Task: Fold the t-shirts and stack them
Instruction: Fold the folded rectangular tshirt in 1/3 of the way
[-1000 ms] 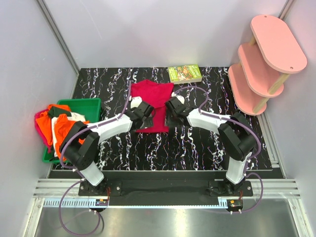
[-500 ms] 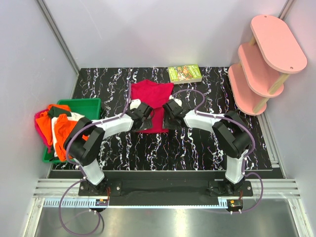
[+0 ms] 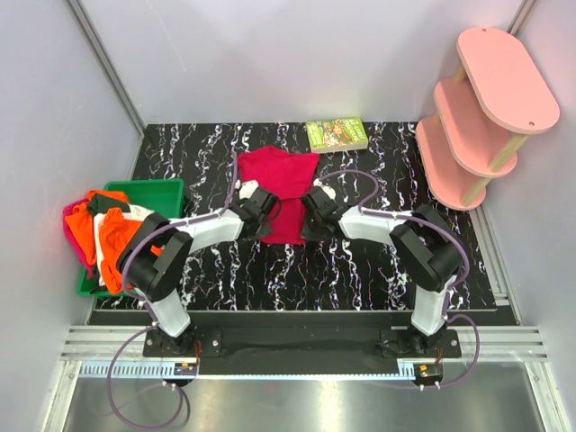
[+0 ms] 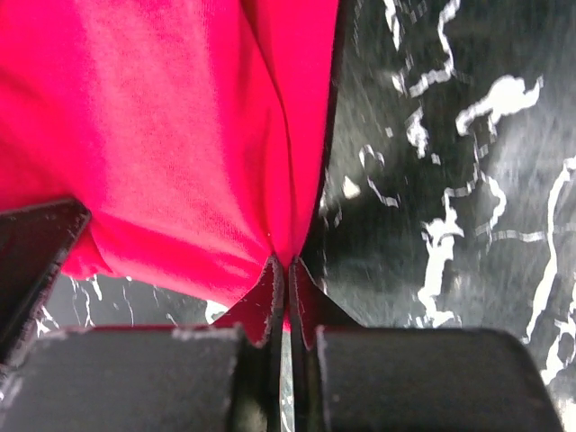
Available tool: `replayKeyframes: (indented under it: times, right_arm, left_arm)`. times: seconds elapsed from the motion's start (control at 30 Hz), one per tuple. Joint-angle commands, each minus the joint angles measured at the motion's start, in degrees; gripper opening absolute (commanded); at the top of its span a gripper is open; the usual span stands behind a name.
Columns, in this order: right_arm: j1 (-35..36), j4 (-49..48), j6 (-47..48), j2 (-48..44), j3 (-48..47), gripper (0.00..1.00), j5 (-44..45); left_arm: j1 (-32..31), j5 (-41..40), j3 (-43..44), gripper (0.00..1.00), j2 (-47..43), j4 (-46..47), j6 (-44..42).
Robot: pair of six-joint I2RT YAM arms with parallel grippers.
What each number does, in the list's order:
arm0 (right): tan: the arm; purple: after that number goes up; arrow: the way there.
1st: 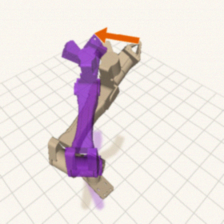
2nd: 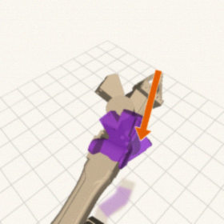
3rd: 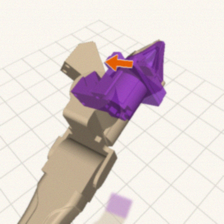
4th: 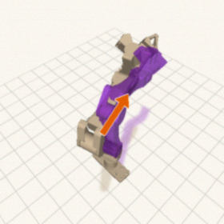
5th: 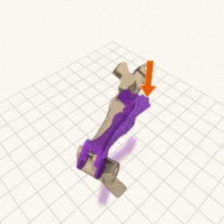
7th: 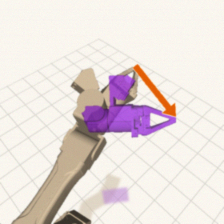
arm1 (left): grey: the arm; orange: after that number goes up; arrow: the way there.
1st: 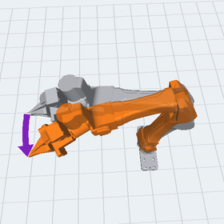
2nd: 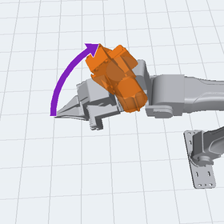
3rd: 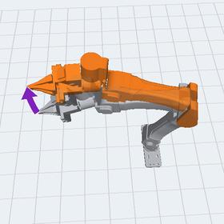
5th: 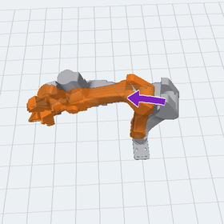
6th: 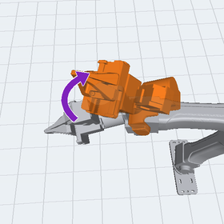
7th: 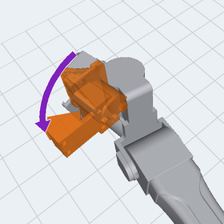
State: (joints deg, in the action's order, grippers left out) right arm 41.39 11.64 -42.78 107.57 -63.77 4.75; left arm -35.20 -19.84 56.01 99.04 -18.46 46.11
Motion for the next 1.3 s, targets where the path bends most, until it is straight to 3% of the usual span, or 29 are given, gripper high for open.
replayKeyframes:
  times: [0.0, 0.17, 0.5, 0.7, 1.1, 1.2, 1.27]
  right_arm:
    - [0.7, 7.2, -1.2, -2.9, 5.6, 0.00, 0.0]
    - [1.3, 8.7, -2.0, -7.8, 9.3, 0.00, 0.3]
    - [5.5, 11.5, -5.3, -16.2, 17.5, 0.00, 0.0]
    - [9.4, 12.8, -7.7, -19.3, 20.3, 0.00, -0.8]
    - [18.6, 13.3, -10.7, -17.4, 19.4, 0.00, -1.2]
    - [18.5, 13.8, -10.7, -18.4, 19.6, 0.00, -0.2]
    - [18.5, 14.2, -10.0, -20.0, 19.3, 0.00, 1.8]
  left_arm:
    - [0.1, 1.5, -3.9, 0.00, -1.9, -2.1, 0.3]
    - [-2.5, 1.3, -6.9, 0.00, -6.0, -4.0, 1.7]
    - [-18.0, -0.6, -10.8, 0.00, -14.0, -13.9, 10.0]
    - [-23.7, -0.1, -12.9, 0.00, -17.0, -17.9, 14.8]
    - [-24.5, -3.1, -10.4, 0.00, -10.1, -18.2, 14.4]
    - [-24.5, -3.4, -10.1, 0.09, -10.2, -18.5, 14.4]
    - [-24.5, -4.2, -10.2, 0.31, -12.1, -18.5, 13.9]
